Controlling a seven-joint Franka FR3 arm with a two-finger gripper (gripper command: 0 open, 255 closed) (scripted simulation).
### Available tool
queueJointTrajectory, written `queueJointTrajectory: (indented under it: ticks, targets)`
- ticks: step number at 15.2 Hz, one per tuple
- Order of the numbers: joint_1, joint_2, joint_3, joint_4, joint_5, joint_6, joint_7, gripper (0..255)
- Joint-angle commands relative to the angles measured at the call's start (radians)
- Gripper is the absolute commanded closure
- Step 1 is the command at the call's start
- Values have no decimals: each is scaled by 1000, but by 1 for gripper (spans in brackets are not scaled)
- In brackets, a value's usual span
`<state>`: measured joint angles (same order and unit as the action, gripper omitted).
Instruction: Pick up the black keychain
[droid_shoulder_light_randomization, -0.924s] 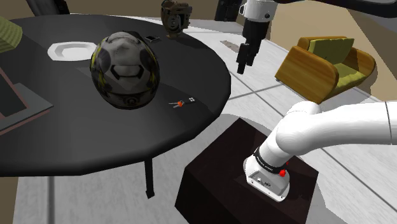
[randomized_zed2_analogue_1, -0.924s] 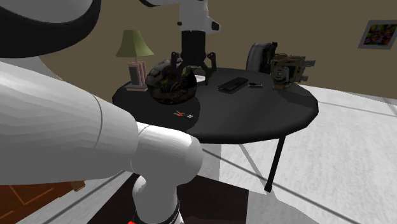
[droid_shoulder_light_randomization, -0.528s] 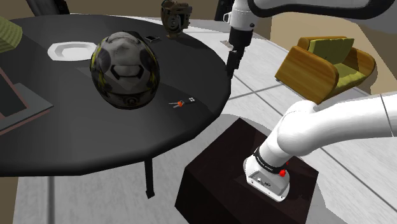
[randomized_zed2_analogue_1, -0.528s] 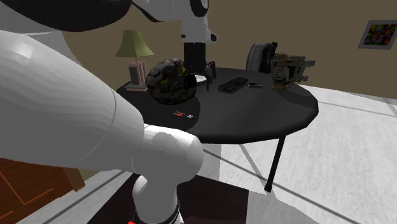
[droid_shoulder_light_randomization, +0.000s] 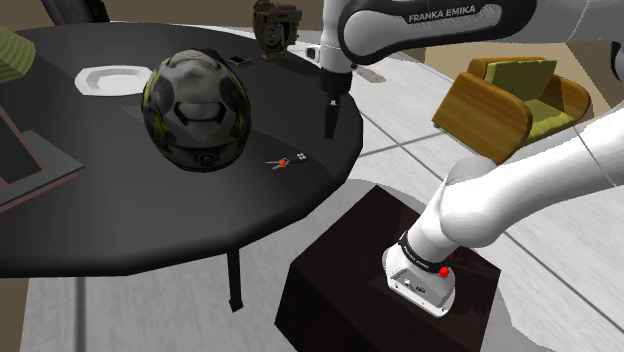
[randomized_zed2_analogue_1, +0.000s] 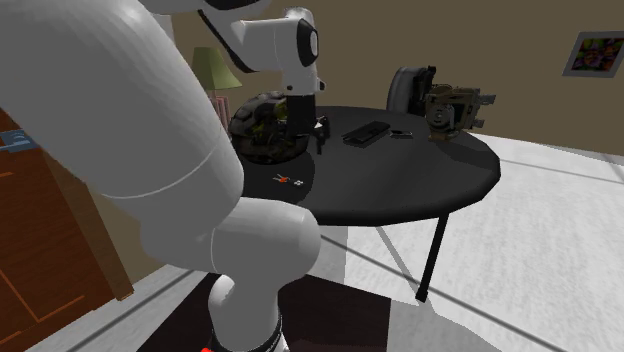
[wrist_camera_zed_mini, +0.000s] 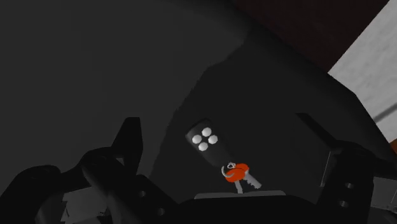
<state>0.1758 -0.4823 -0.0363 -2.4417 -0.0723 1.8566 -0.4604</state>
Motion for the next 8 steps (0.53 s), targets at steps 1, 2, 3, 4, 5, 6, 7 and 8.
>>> queueJointTrajectory:
  ticks: [1, 2, 3, 4, 5, 6, 7, 8]
  targets:
    - [28, 63, 5, 9, 1, 65, -54, 0]
    - [40, 93, 8, 12, 1, 95, -81, 0]
    - [53, 123, 10, 17, 1, 125, -107, 0]
    - [64, 153, 13, 22, 1, 154, -134, 0]
    - [75, 183, 17, 27, 1, 183, -160, 0]
    - [87, 213, 21, 33, 1, 211, -187, 0]
    - [97, 242, 26, 40, 1, 238, -212, 0]
    - [105, 263, 29, 45, 1, 257, -231, 0]
